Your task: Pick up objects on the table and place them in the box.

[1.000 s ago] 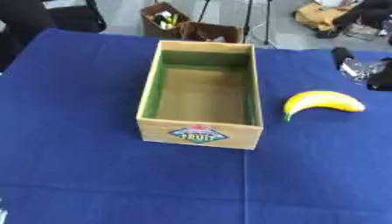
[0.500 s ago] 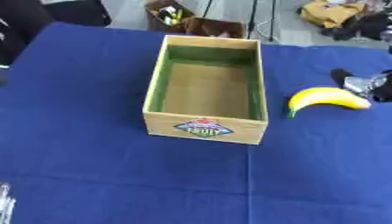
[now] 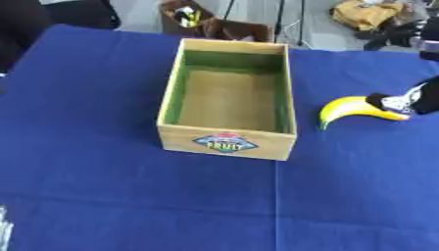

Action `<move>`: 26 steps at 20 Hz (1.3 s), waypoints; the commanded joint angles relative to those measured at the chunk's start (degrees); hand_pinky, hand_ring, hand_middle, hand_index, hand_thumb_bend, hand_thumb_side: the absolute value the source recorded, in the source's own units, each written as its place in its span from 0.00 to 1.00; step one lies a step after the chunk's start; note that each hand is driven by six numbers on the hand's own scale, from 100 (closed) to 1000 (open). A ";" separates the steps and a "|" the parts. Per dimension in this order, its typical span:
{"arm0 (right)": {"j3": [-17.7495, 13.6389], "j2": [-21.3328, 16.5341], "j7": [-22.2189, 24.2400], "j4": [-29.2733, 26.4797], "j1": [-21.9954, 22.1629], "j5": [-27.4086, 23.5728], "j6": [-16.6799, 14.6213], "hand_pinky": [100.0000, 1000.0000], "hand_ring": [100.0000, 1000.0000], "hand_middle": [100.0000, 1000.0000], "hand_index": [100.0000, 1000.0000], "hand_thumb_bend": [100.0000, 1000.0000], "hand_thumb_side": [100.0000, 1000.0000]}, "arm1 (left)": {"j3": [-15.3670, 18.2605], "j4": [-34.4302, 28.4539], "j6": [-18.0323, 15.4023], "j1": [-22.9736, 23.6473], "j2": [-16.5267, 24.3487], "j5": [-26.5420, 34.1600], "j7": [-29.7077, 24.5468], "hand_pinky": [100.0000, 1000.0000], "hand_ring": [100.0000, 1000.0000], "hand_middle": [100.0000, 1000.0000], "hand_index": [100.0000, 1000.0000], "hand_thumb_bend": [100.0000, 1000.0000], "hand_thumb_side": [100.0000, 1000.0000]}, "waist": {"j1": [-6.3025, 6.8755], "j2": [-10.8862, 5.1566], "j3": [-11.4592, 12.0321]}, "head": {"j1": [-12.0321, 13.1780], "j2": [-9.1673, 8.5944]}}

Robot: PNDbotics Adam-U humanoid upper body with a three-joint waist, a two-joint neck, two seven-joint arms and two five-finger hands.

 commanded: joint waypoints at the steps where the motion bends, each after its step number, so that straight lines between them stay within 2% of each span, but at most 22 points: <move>1: -0.22 -0.35 0.22 2.23 -1.64 1.62 -0.64 0.91 0.95 0.88 0.98 0.23 0.58 | -0.31 -0.99 -0.02 -0.30 0.78 0.29 -0.33 0.54 0.55 0.67 0.83 0.24 0.88 | 0.16 -1.01 0.13 | -0.57 0.17; 8: 0.71 0.91 0.09 5.66 -2.63 3.55 -1.91 0.91 0.95 0.88 0.98 0.24 0.58 | -0.39 -0.99 0.00 -0.34 0.54 0.31 -0.49 0.54 0.55 0.67 0.82 0.25 0.87 | 0.31 -0.32 0.46 | -0.80 -0.05; 16: 1.48 2.67 0.90 10.95 -3.95 5.33 -2.89 0.91 0.95 0.86 0.99 0.30 0.60 | -0.54 -0.99 -0.04 -0.55 0.40 0.51 -0.68 0.54 0.55 0.67 0.82 0.25 0.87 | 0.47 -0.15 0.80 | -1.29 -0.01; 26: 2.15 4.18 -1.18 16.91 -4.77 9.13 -4.84 0.90 0.94 0.83 0.96 0.30 0.56 | -0.73 -0.99 -0.08 -0.88 0.33 0.67 -1.06 0.54 0.55 0.67 0.82 0.24 0.87 | 0.48 0.15 1.33 | -2.02 -0.14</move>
